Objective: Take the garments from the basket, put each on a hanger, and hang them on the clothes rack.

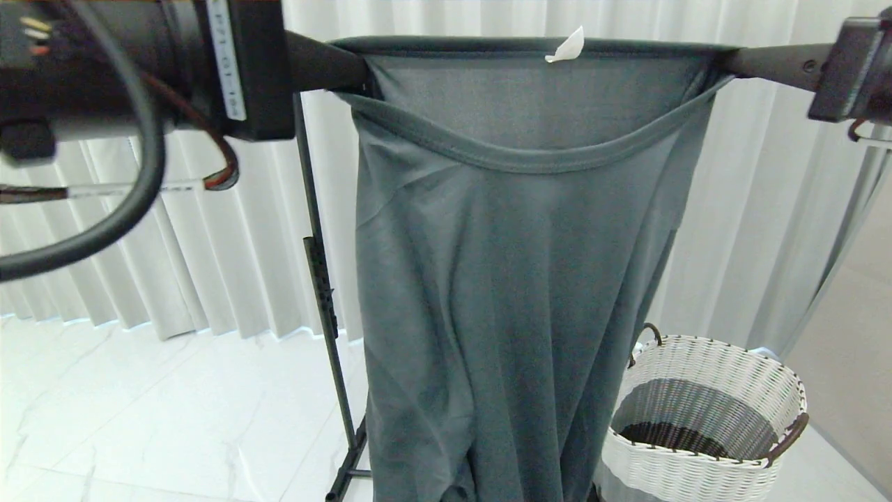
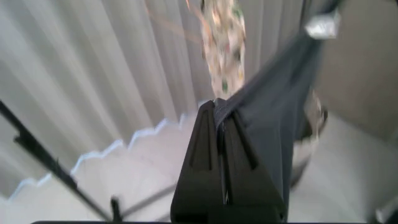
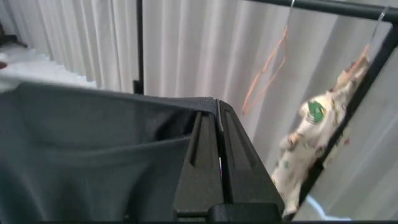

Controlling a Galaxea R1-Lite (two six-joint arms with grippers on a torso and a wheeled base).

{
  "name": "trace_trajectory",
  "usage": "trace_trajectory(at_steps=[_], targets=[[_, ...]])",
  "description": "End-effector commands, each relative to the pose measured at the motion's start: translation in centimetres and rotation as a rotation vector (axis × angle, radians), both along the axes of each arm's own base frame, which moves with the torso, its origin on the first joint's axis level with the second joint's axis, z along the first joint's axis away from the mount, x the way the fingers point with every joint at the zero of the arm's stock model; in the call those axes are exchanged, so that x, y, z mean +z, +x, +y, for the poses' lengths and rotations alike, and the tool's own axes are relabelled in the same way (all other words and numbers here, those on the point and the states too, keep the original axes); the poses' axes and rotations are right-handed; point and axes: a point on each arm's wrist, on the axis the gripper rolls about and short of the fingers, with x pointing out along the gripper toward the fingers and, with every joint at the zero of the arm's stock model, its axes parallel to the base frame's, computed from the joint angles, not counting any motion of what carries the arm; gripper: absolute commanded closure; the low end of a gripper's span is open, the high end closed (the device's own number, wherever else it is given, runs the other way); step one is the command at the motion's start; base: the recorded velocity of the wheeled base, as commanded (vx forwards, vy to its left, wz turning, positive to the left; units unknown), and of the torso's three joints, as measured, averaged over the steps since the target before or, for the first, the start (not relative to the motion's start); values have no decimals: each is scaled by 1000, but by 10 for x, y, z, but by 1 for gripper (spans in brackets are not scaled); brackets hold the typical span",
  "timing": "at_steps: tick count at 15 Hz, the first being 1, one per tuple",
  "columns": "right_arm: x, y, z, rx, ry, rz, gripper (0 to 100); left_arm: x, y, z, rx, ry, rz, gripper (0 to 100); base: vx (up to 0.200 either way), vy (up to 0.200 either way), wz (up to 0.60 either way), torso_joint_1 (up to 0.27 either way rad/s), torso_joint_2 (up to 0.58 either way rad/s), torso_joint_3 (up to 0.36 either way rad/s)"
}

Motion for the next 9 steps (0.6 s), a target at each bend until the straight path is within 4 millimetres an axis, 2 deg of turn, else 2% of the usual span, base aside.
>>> trace_trajectory(at_steps=[1,5,7,9], targets=[[13,-42,-25,50,8,-22,100,-11,25,-17,31,35,-8,100,0,0,0,0,0,0],[12,-89,-42,235,-21,25,100,-13,35,-23,39,38,-41,100,0,0,0,0,0,0],[10,-98,-41,286,-30,41,100,-14,35,-23,39,40,-39,100,0,0,0,0,0,0],[10,-96,-40,283,-32,41,100,-12,34,-21,41,35,-45,100,0,0,0,0,0,0]])
